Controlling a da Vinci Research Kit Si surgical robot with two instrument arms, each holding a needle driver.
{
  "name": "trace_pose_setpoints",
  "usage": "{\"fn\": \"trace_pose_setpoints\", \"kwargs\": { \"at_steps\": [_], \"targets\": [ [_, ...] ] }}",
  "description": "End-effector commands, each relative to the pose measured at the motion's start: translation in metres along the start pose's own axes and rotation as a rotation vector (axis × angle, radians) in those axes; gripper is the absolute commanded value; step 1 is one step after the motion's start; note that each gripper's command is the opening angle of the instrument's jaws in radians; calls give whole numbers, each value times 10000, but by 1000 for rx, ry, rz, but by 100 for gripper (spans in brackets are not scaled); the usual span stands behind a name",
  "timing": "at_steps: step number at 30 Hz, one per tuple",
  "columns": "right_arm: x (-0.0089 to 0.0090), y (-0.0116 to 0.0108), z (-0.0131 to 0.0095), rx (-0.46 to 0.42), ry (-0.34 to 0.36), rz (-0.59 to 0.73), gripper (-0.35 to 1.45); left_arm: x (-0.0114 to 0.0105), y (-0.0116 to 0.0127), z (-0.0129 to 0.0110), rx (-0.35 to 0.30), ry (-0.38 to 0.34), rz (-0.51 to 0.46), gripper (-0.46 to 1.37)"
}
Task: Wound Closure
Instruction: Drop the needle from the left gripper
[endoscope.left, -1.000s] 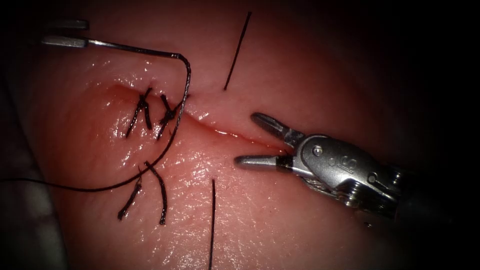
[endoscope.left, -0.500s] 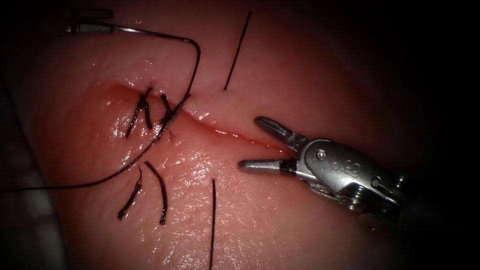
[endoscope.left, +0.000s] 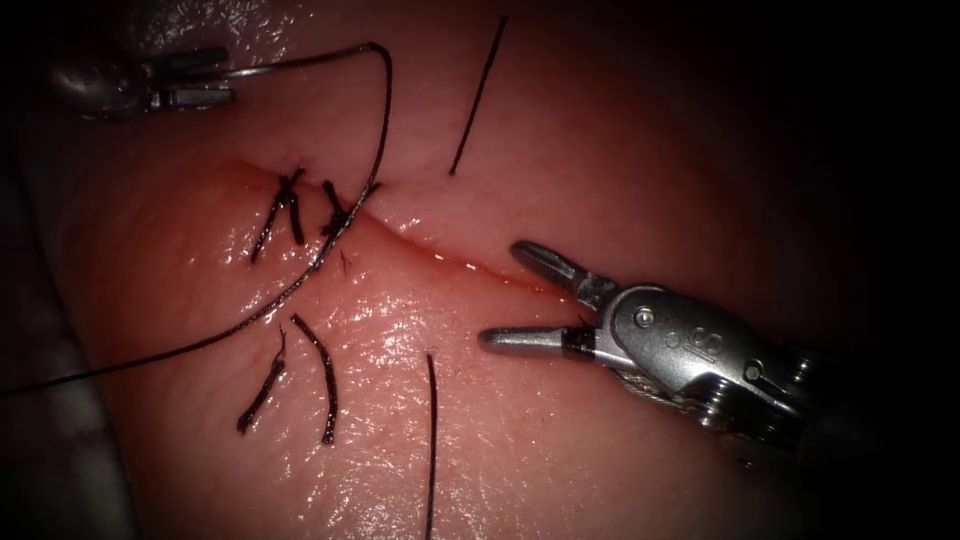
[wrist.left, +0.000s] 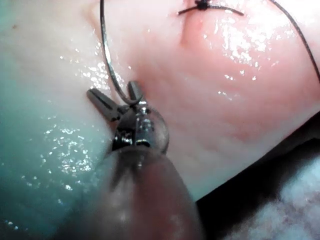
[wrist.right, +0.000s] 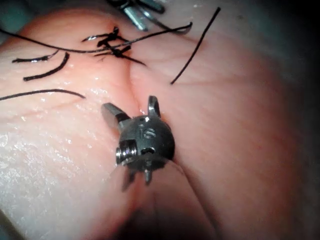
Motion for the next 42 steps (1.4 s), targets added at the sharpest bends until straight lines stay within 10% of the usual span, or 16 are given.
{"fn": "trace_pose_setpoints", "kwargs": {
  "at_steps": [1,31,38,42],
  "targets": [
    [-1,0,1,7,0,-1,131,2,2,-4,-17,6,4,95],
    [1,-3,9,1,0,0,134,-5,31,-138,-164,-293,137,105],
    [-1,-5,13,-1,0,-2,134,51,22,-159,-171,-331,143,121],
    [-2,-7,14,-1,1,-3,136,119,14,-143,-110,-271,152,96]
  ]
}}
